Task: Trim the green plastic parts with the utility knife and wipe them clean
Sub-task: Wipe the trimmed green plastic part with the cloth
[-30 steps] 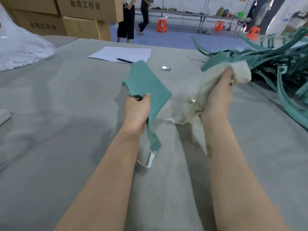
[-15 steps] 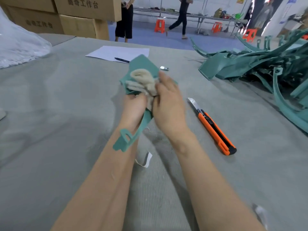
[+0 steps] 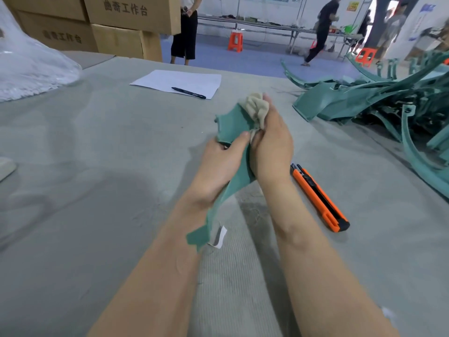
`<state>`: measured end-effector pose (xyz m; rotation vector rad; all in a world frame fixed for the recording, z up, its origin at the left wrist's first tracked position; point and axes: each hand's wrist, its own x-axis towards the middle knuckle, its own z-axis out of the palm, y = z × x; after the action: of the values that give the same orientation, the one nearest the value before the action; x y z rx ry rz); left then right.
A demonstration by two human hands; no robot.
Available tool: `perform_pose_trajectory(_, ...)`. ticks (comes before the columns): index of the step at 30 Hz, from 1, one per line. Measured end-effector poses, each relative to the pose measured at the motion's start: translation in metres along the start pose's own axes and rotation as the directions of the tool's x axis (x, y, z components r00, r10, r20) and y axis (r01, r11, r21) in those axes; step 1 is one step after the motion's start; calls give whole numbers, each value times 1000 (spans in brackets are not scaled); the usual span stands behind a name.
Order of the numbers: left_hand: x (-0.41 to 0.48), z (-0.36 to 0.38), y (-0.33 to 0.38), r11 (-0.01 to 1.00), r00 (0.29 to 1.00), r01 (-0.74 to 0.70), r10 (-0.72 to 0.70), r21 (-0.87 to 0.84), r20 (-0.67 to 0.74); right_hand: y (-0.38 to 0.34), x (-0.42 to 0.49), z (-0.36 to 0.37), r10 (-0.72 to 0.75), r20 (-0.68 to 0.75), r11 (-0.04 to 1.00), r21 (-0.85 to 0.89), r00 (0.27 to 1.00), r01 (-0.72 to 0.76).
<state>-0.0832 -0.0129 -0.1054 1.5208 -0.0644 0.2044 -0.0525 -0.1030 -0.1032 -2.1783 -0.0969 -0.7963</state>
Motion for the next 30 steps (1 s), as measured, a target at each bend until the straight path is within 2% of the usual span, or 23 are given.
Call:
perform_pose_trajectory(2, 3, 2, 1, 994, 997, 61, -65, -87, -42, 1, -10, 5, -82, 136, 996, -25, 987, 86)
perform_pose_trajectory(4, 11, -8, 0, 954, 974, 194, -215, -228, -73, -7, -36, 16, -146, 311, 989, 77, 939, 128)
perform_pose_trajectory(6, 16, -18, -3, 933, 966, 214, -246, -290, -78, -11, -52, 24, -200, 391, 980, 99, 898, 175)
perform_pose_trajectory(8, 17, -20, -2, 919, 974, 190, -221, -345, -55, -10, -48, 26, -236, 374, 969, 18, 897, 248)
perform_pose_trajectory(9, 16, -19, -3, 913, 976, 191, -217, -360, -34, -8, -41, 26, -210, 347, 968, -58, 914, 245)
perform_pose_trajectory(11, 12, -13, -2, 921, 974, 216, -226, -324, 5, -5, -17, 25, -59, 271, 972, -203, 961, 117)
perform_pose_trajectory(13, 8, -10, -1, 930, 968, 246, -250, -272, 18, -2, 13, 22, 132, 203, 967, -241, 970, -82)
perform_pose_trajectory(14, 7, -11, -1, 929, 967, 249, -252, -274, 27, -2, 23, 21, 168, 181, 963, -240, 969, -122)
perform_pose_trajectory(16, 11, -15, 0, 894, 965, 260, -251, -366, 73, -7, 26, 23, 144, 207, 966, -240, 968, -93)
perform_pose_trajectory(19, 16, -22, 2, 793, 960, 275, -253, -544, 117, -17, -22, 33, -153, 335, 969, -132, 930, 207)
perform_pose_trajectory(21, 17, -22, 2, 761, 962, 266, -252, -591, 108, -16, -45, 29, -258, 369, 956, -38, 893, 292)
perform_pose_trajectory(23, 14, -20, 2, 778, 956, 290, -255, -557, 142, -9, -29, 24, -178, 355, 962, -134, 918, 238)
perform_pose_trajectory(26, 9, -11, 4, 834, 940, 337, -273, -438, 203, 1, 20, 17, 124, 266, 960, -275, 956, -48)
perform_pose_trajectory(28, 10, -13, 4, 824, 944, 328, -263, -462, 200, -5, 23, 20, 108, 257, 963, -268, 960, -36)
perform_pose_trajectory(30, 15, -17, -1, 808, 954, 299, -240, -507, 180, -12, -7, 29, -80, 336, 971, -185, 938, 149)
